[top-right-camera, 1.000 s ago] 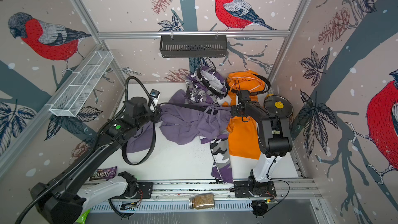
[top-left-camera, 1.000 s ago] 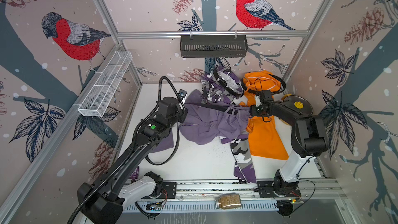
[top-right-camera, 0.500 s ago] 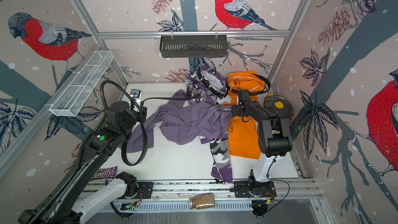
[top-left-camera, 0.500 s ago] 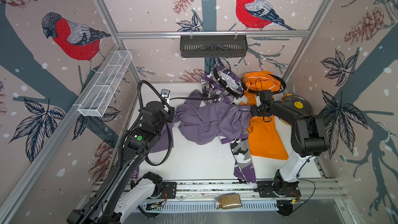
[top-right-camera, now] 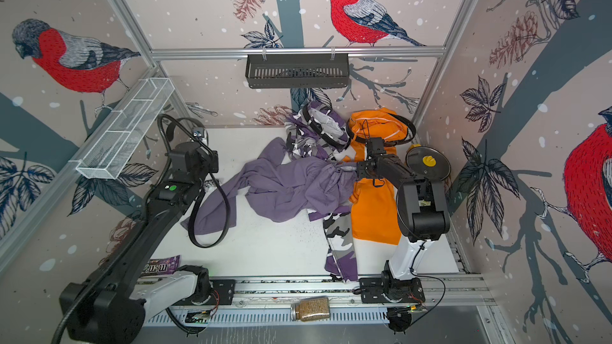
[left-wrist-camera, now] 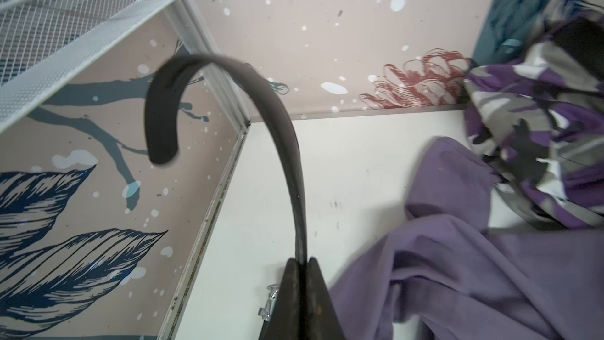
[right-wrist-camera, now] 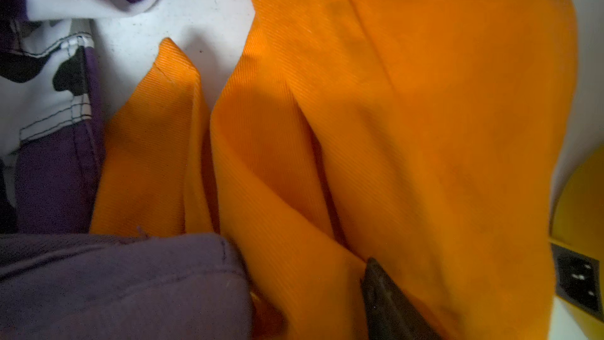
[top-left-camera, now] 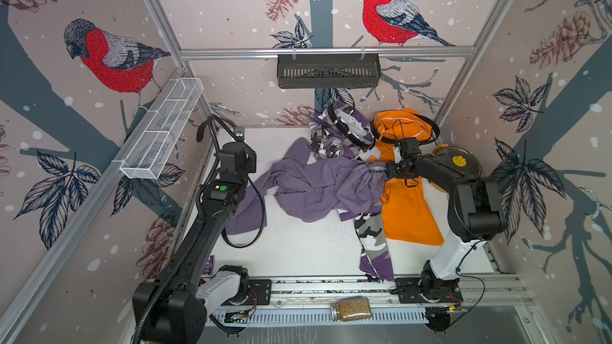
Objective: Remove the belt from the trousers
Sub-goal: Place the belt at the corner of the board.
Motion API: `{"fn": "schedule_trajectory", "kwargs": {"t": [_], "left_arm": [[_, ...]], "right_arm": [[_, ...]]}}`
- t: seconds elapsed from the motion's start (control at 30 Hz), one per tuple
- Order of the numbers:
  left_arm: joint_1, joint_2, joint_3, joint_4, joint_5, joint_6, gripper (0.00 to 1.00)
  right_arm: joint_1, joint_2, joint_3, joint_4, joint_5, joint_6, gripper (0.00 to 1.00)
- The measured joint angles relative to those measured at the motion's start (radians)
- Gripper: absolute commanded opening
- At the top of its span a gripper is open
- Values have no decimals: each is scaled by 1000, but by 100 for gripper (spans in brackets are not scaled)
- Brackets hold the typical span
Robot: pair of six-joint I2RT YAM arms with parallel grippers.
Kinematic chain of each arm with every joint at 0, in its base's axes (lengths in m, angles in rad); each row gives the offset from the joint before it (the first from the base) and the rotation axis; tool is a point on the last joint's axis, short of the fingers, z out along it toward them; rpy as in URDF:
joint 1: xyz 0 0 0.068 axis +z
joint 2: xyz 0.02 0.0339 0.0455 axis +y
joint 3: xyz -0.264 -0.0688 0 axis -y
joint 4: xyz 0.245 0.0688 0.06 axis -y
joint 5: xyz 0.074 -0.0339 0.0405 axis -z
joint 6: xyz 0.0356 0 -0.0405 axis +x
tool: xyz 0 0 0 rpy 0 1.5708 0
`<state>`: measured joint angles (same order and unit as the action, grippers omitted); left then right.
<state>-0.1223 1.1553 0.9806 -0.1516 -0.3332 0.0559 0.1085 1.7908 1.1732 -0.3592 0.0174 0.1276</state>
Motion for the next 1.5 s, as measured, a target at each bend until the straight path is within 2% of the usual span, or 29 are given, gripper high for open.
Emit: {"fn": "schedule_trajectory", "kwargs": {"t": [0.1, 0.3, 0.5, 0.7, 0.83, 0.87, 0.93, 0.97, 1.03, 1.1, 1.17, 1.37, 1.5], "left_arm": [[37, 117, 51, 16, 29, -3, 0], [56, 340, 158, 46, 95, -4, 0], [76, 571, 301, 64, 97, 32, 0], [98, 822, 521, 32, 102, 73, 0], [106, 927, 606, 3, 87, 72, 0], [108, 944, 620, -8, 78, 70, 10], [112, 971, 650, -33, 62, 53, 60], [113, 981, 665, -42, 49, 49, 76], [114, 985, 681, -49, 32, 31, 90], [115, 972, 676, -52, 20, 16, 97], [115, 937, 647, -56, 20, -8, 98], [106, 787, 533, -53, 72, -68, 98], [70, 682, 422, -47, 126, -101, 98]], "right_arm": [[3, 0, 0, -1, 0, 0, 63], [15, 0, 0, 0, -4, 0, 63], [33, -5, 6, -6, -9, 0, 63], [52, -11, 6, -8, -10, 0, 64], [57, -26, 6, -18, -10, 0, 66], [57, -35, 6, -24, -10, 0, 67], [57, -64, 6, -40, -10, 0, 70], [56, -82, 8, -50, -11, 0, 73], [56, -125, 12, -61, -15, 2, 82], [56, -172, 12, -72, -32, 6, 90], [66, -230, 4, -79, -57, 16, 99], [226, -370, -61, -79, -124, 67, 99], [325, -359, -100, -59, -133, 112, 99]]}}
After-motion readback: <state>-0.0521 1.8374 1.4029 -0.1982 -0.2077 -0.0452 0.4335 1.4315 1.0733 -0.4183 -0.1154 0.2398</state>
